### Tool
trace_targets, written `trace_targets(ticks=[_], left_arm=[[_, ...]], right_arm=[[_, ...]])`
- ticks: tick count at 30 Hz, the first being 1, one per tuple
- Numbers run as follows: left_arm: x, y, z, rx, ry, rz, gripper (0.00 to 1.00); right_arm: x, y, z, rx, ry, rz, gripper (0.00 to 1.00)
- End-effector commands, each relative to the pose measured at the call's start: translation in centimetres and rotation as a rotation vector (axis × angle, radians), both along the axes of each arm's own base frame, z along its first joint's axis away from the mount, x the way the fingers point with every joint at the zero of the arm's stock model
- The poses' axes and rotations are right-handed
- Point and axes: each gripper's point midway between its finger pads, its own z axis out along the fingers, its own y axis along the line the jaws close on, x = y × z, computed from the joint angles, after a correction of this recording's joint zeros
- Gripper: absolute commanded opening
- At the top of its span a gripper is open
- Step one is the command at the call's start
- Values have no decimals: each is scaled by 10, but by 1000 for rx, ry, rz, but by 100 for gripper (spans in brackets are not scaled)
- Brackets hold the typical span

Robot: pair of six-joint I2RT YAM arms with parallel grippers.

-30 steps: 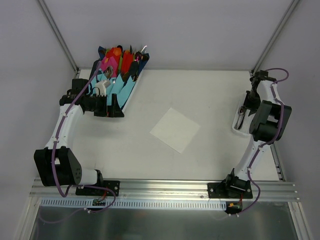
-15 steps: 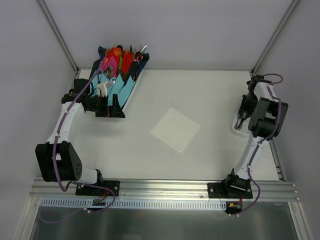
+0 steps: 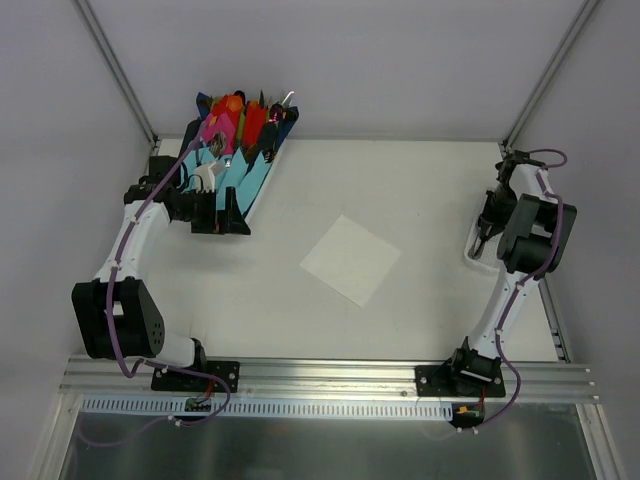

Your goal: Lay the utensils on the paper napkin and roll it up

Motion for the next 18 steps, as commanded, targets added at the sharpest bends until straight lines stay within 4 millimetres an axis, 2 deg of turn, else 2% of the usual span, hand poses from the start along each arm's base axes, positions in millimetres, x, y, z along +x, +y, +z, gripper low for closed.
trace_targets(ticks=[1,2,3,6,10,14,18], left_arm=[[6,-1,17,-25,-36,-3,99],[6,-1,17,-22,-37,-3,99],[6,-1,17,-21,-38,-4,99],[6,0,18,-21,-41,-3,99],[5,0,18,-21,-44,-3,99],[5,0,19,-20,-46,-1,99],[4,2,20,-1,-57,5,99]], right_arm=[[-3,-4,-5,23,24,-20,13],[-4,-4,-5,22,28,-20,9],[-5,-4,-5,19,29,-20,1],[-8,-8,1,-7,25,-28,0],[-4,-12,30,-47,-39,-37,0],[-2,-15,71,-83,-122,-39,0],[0,-15,97,-97,-181,-40,0]])
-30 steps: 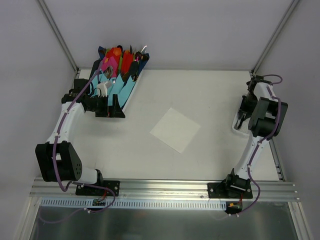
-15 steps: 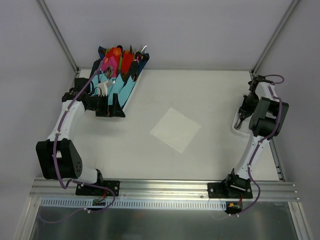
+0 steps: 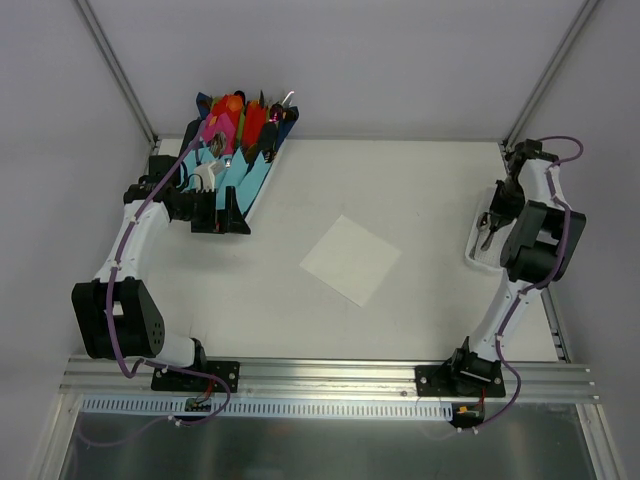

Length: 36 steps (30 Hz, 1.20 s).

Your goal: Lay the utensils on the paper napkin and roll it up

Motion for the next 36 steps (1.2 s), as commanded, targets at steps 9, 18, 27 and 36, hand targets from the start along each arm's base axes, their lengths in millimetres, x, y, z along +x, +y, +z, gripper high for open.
trace_targets(ticks=[9,18,27,36], left_arm=[[3,5,18,13,-56,17,99],[6,7,14,25,-25,53,99],[-2,9,8,35,-2,70,99],[-7,9,6,41,2,71,99]], right_arm=[[7,57,105,18,-247,97,0],[-16,221,90,45,-198,410,0],[-49,342,37,86,-131,552,0],[-58,367,-4,58,-70,584,0]])
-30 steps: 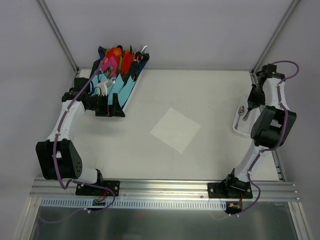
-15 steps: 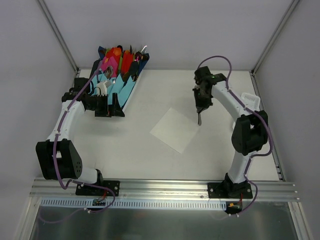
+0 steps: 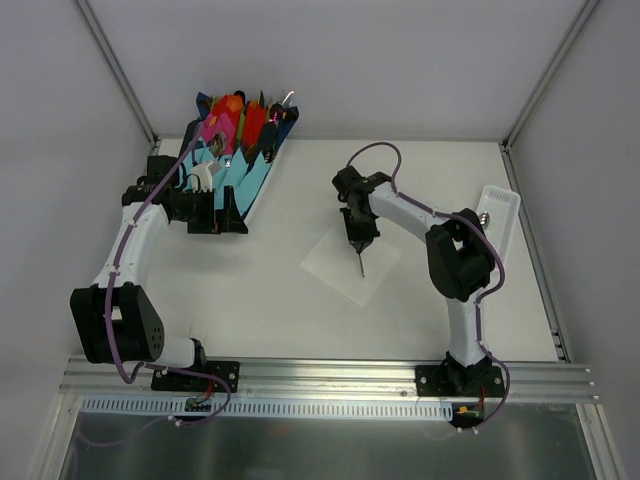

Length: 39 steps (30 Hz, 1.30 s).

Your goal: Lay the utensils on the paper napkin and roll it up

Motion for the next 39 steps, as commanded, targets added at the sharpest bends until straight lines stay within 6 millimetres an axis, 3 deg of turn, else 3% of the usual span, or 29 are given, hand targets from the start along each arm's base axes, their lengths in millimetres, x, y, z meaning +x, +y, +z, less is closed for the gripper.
trace_targets(ticks=[1,13,23,39], left_arm=[[-6,3,6,5,-7,20,99],[-6,3,4,9,-4,18,99],[-5,4,3,11,-1,17,99],[-8,5,3,22,-13,12,99]], right_arm=[[10,2,-1,-8,-34,-30,0],[16,12,-7,-8,-28,45,0],[17,35,11,58,-69,109,0],[7,40,5,170,-51,105,0]])
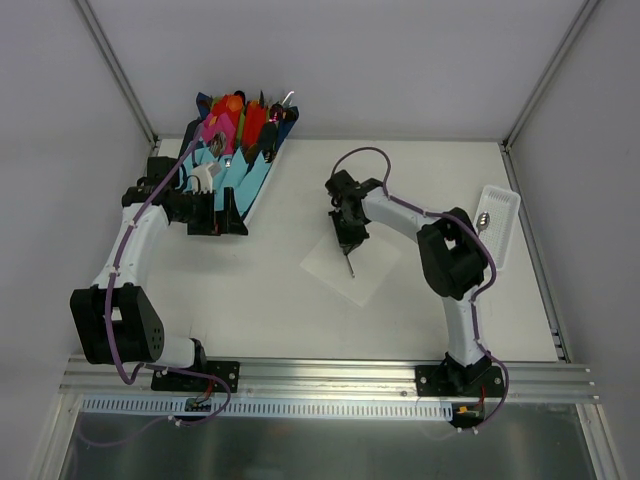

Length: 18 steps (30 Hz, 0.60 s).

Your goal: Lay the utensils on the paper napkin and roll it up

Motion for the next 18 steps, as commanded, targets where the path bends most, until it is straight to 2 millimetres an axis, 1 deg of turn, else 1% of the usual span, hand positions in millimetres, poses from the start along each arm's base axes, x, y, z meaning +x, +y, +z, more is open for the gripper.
trace_targets(ticks=[1,2,3,4,6,7,10,18], left_arm=[[-5,5,4,20,-18,12,99],[-6,5,4,20,-15,10,99],[-6,5,4,21,-17,9,99],[-5,5,4,20,-16,9,99],[-5,5,4,17,-15,10,99],[-5,5,4,17,-12,10,99],[-5,4,4,15,-11,6,99],[-5,4,3,15,-10,6,99]], right_arm=[[2,7,29,102,-46,-13,0],[4,6,29,109,-54,-22,0],[1,3,29,110,-56,-27,0],[-1,3,29,119,-54,-24,0],[3,3,33,147,-75,-37,0],[-1,0,30,151,-65,-35,0],[0,1,30,187,-74,-45,0],[7,-5,25,231,-60,-91,0]])
